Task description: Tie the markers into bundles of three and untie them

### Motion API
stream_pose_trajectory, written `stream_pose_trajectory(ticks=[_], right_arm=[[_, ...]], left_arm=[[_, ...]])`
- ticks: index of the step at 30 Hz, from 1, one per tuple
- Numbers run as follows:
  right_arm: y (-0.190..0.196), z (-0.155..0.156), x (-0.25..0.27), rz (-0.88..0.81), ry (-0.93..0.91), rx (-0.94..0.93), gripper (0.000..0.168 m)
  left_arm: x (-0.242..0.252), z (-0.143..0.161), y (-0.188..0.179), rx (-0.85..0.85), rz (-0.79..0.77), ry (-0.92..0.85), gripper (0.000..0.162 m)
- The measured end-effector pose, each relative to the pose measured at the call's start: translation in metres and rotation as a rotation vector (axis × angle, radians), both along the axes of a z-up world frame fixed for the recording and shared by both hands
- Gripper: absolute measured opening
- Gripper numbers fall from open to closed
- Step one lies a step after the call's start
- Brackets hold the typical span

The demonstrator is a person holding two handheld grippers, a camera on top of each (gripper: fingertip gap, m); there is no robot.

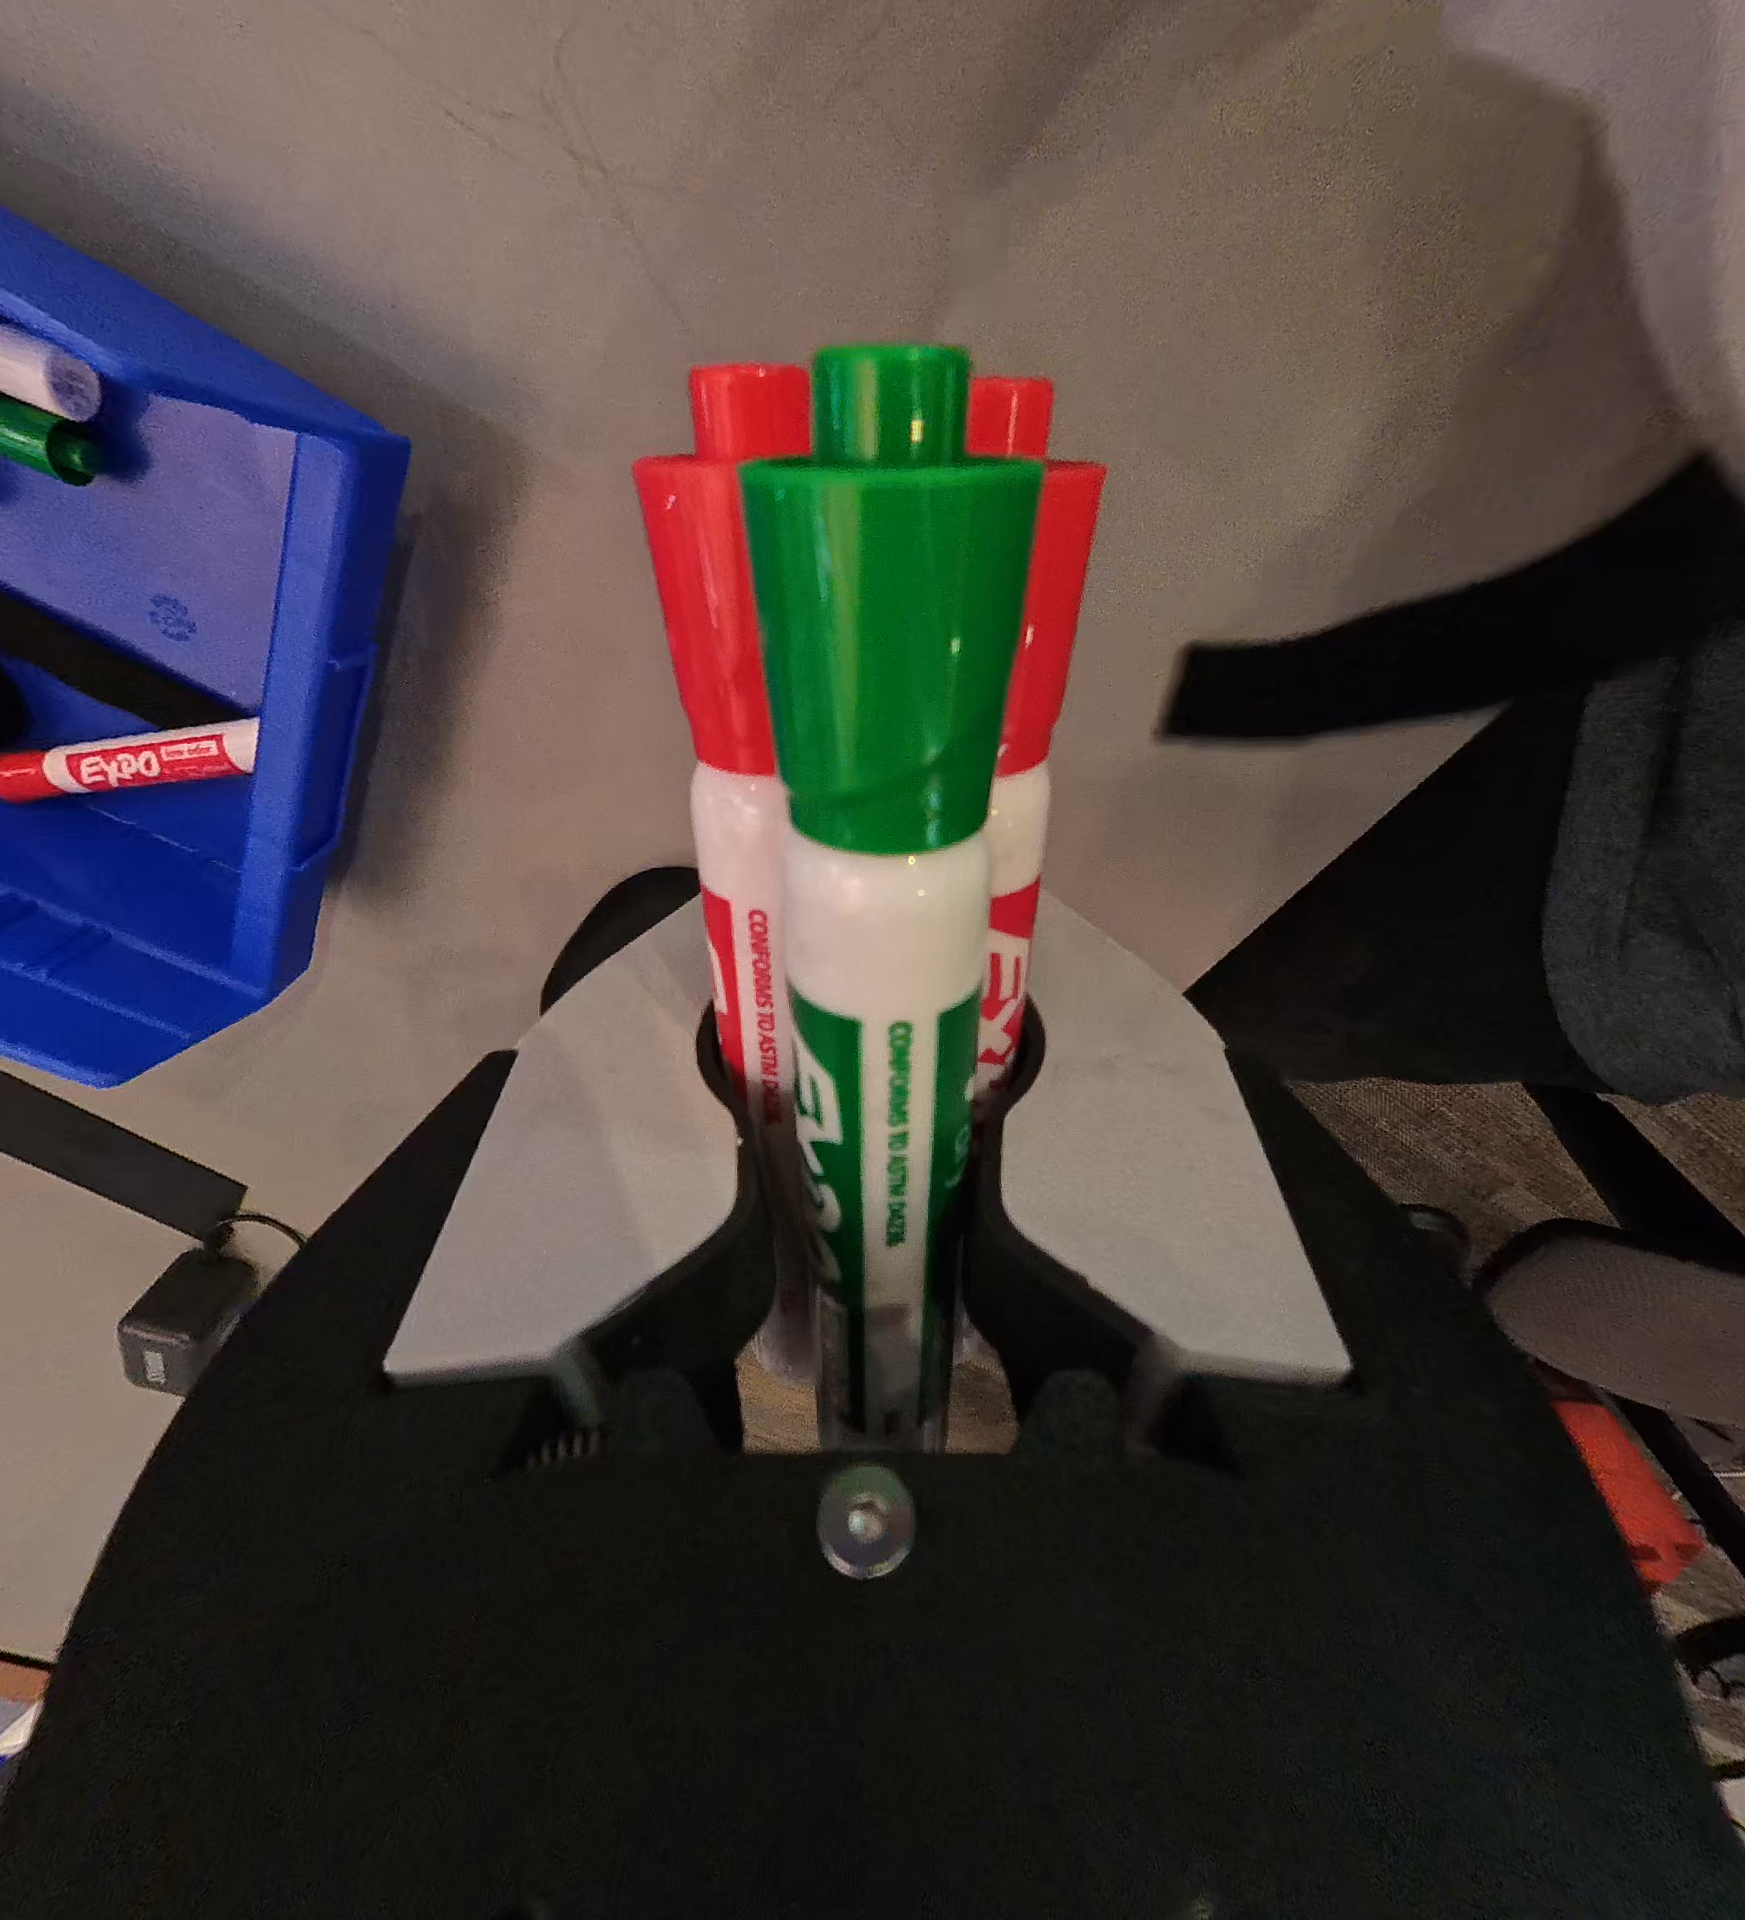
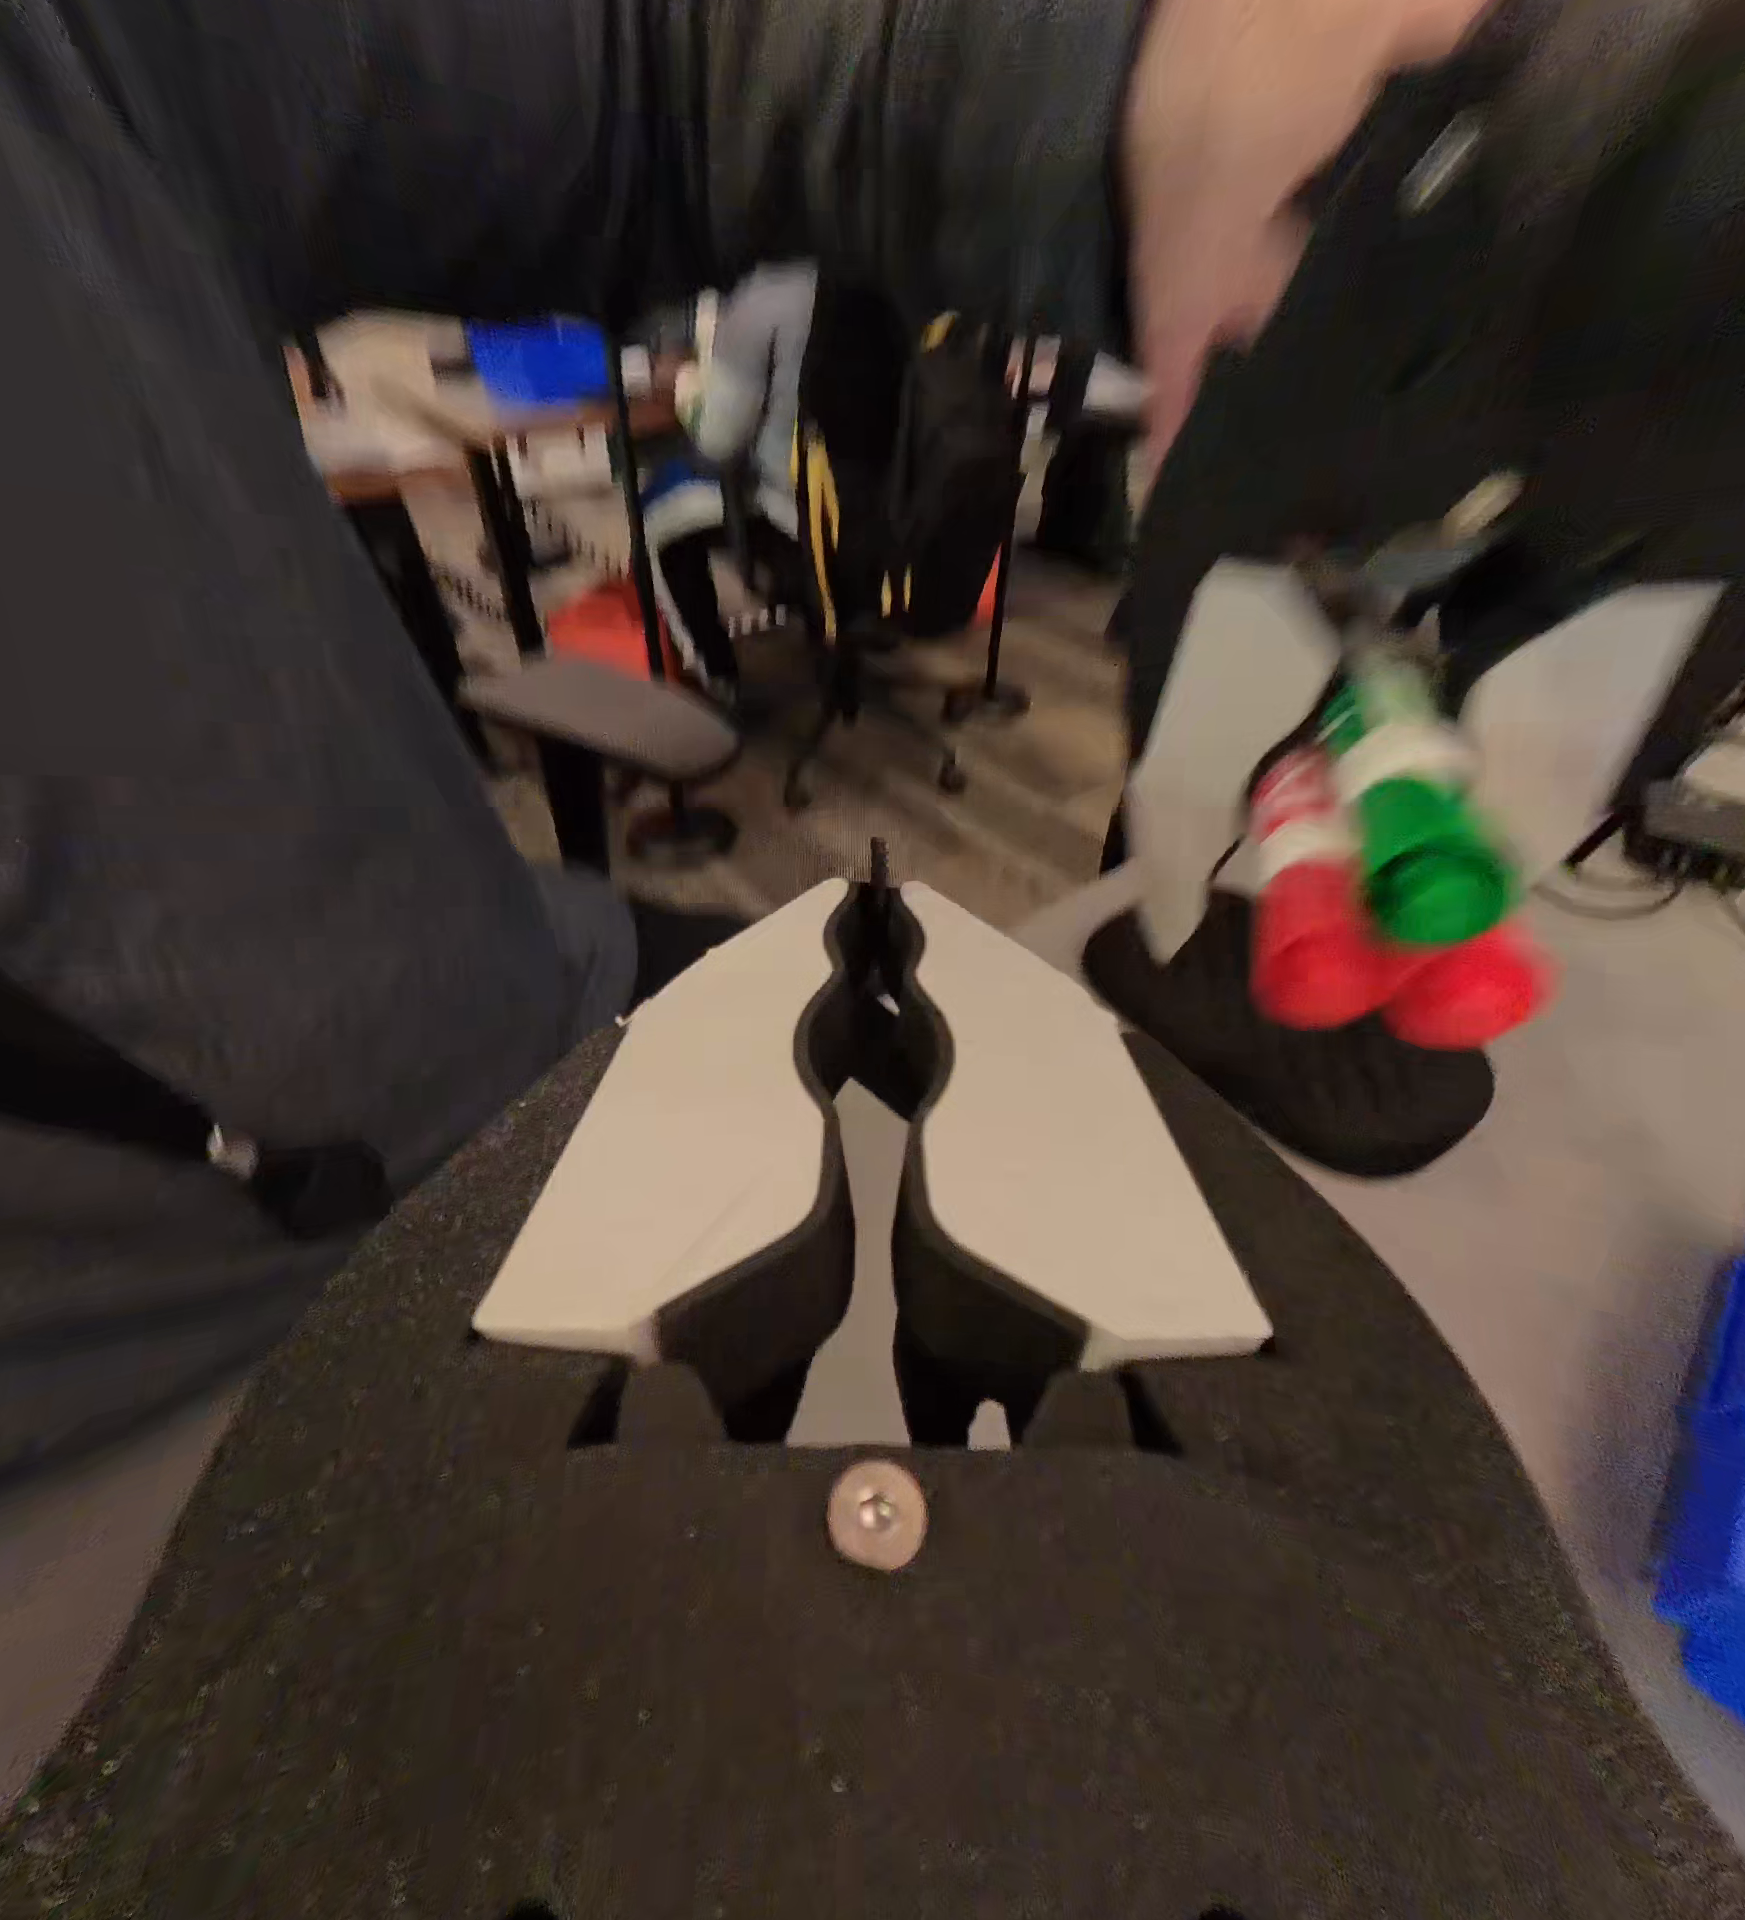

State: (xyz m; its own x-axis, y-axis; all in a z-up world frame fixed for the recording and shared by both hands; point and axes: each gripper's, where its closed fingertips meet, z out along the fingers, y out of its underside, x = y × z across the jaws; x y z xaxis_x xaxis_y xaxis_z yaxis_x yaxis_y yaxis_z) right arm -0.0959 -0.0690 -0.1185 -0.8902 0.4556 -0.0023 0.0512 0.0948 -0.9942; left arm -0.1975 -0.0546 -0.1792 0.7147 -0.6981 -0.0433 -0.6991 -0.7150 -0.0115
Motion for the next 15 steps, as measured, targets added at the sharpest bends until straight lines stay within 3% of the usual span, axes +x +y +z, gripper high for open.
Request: stream_pose_trajectory(ticks=[2, 4, 8, 15], right_arm=[[0.013, 0.032, -0.011, -0.029, 0.025, -0.152, 0.001], [0.028, 0.045, -0.027, -0.088, 0.025, -0.233, 0.001], [0.047, 0.051, -0.047, -0.104, -0.025, -0.402, 0.001], [0.069, 0.042, -0.066, -0.182, -0.107, -0.537, 0.001]], left_arm=[[0.002, -0.001, 0.000, -0.006, -0.014, 0.009, 0.042], [0.008, -0.002, -0.001, -0.016, -0.025, 0.001, 0.042], [0.016, -0.001, 0.001, -0.015, -0.045, -0.005, 0.043], [0.026, 0.003, 0.005, -0.007, -0.103, -0.013, 0.042]])
